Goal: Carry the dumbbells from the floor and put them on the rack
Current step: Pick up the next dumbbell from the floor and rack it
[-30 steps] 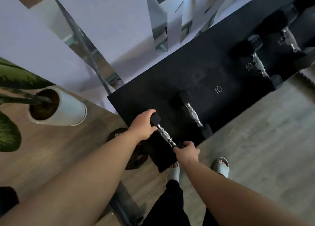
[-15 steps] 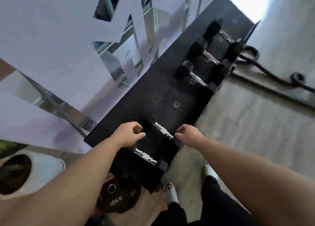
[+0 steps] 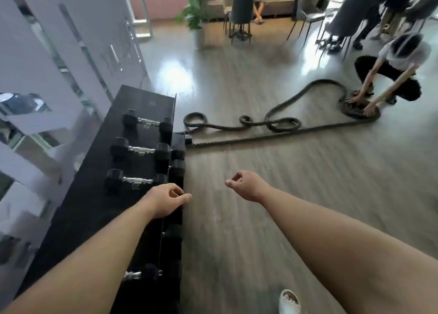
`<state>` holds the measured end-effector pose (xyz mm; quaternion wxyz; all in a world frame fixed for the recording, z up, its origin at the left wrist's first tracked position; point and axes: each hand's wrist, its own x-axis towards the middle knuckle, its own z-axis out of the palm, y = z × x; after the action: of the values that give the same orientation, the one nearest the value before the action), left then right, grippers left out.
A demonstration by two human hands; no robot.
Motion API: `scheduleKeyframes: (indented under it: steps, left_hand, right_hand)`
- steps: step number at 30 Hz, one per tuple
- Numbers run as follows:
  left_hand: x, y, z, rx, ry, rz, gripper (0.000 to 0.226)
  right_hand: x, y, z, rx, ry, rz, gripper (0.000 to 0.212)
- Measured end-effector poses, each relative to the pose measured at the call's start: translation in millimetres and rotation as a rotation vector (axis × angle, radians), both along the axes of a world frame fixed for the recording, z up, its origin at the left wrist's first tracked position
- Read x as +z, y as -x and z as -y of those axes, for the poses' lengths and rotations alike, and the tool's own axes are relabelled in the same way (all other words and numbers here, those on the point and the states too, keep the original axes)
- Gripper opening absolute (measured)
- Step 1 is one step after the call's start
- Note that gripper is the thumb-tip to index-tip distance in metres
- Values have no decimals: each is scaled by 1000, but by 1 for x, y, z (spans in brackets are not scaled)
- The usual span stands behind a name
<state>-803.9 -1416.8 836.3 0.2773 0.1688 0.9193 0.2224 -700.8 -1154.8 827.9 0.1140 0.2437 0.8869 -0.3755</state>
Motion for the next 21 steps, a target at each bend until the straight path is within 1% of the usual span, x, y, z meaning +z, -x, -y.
scheduleKeyframes:
  steps: [2, 3, 7, 12, 16, 18, 21]
  left_hand:
    - [11, -4, -50, -72, 23, -40, 54]
    - [17, -8, -78, -119, 43, -72, 55]
    - [32, -43, -195, -280, 91, -149, 41]
    - [23, -105, -355, -377, 64, -121, 47]
    - [23, -153, -491, -459, -15, -121, 42]
    - [25, -181, -551, -501, -73, -134, 42]
    - [28, -225, -628, -585, -85, -98, 39]
  right_hand:
    - [7, -27, -52, -80, -12, -14, 35]
    - [9, -42, -77, -121, -20, -20, 36]
    - [3, -114, -177, -259, -40, 8, 41]
    - [0, -211, -318, -429, -40, 14, 38]
    - [9, -294, -435, -581, -68, -1, 39]
    - [11, -334, -484, -661, -66, -8, 42]
    - [14, -387, -541, -753, -52, -9, 45]
